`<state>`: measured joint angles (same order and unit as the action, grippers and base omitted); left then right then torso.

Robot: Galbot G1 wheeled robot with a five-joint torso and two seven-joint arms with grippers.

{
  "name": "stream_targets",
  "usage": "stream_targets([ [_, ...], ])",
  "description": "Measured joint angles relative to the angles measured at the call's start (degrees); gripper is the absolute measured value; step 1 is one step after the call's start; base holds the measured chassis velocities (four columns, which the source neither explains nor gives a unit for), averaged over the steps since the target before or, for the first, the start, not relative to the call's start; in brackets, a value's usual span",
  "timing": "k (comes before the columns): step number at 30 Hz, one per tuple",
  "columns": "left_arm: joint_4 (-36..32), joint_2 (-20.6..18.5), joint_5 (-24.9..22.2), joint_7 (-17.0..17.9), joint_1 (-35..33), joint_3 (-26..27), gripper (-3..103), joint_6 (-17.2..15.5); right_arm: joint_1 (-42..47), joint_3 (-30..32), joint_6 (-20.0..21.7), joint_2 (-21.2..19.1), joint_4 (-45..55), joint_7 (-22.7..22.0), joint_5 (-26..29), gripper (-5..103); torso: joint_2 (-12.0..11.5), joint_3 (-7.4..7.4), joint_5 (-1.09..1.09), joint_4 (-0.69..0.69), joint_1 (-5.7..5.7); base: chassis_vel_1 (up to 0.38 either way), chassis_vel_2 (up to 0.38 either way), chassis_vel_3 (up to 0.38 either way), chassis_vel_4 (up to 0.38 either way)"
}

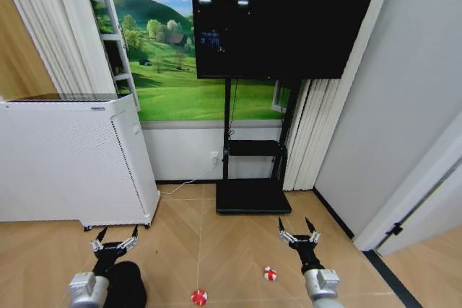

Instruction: Pick up the trash bin and place the garbage on the floor into it.

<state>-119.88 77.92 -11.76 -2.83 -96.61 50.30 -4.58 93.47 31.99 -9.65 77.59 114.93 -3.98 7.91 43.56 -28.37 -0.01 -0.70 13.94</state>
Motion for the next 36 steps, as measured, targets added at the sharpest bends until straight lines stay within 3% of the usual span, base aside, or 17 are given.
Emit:
stream_targets([
  [10, -1.23, -0.08, 3.57, 0.56, 0.09, 3.04, 100, -0.49, 1.0, 0.03, 3.88, -1.15, 4.98, -1.02, 1.29, 100, 0.0, 0.0, 0.0, 0.0, 0.03, 0.0, 0.0, 0.0, 0.0],
  [16, -3.32, 0.09, 1.7, 1.3, -0.03, 3.75, 100, -0.5, 0.94, 1.14, 3.79, -1.46, 5.65, -2.11, 3.08, 100, -0.01, -0.01, 0.02, 0.0, 0.03, 0.0, 0.0, 0.0, 0.0],
  [24, 0.47, 0.56, 2.57, -0.09, -0.27, 3.9, 100, 3.45, 2.24, 0.45, 2.41, -0.34, 3.31, 0.25, -0.81, 100, -0.02, -0.01, 0.0, 0.0, 0.03, 0.0, 0.0, 0.0, 0.0],
  [31, 0.73, 1.09, 2.05, -0.24, -0.87, 4.59, 100, 5.63, 2.03, 0.79, 1.55, -0.23, 2.92, -0.03, 0.9, 100, -0.02, -0.01, 0.01, 0.0, 0.03, 0.0, 0.0, 0.0, 0.0],
  [36, 0.7, 1.83, 4.42, -0.28, -0.78, 4.45, 100, 6.14, 1.73, 0.88, 1.24, -0.18, 2.74, -0.35, 2.04, 100, -0.08, 0.03, 0.01, 0.0, 0.01, 0.0, 0.0, 0.0, 0.0],
])
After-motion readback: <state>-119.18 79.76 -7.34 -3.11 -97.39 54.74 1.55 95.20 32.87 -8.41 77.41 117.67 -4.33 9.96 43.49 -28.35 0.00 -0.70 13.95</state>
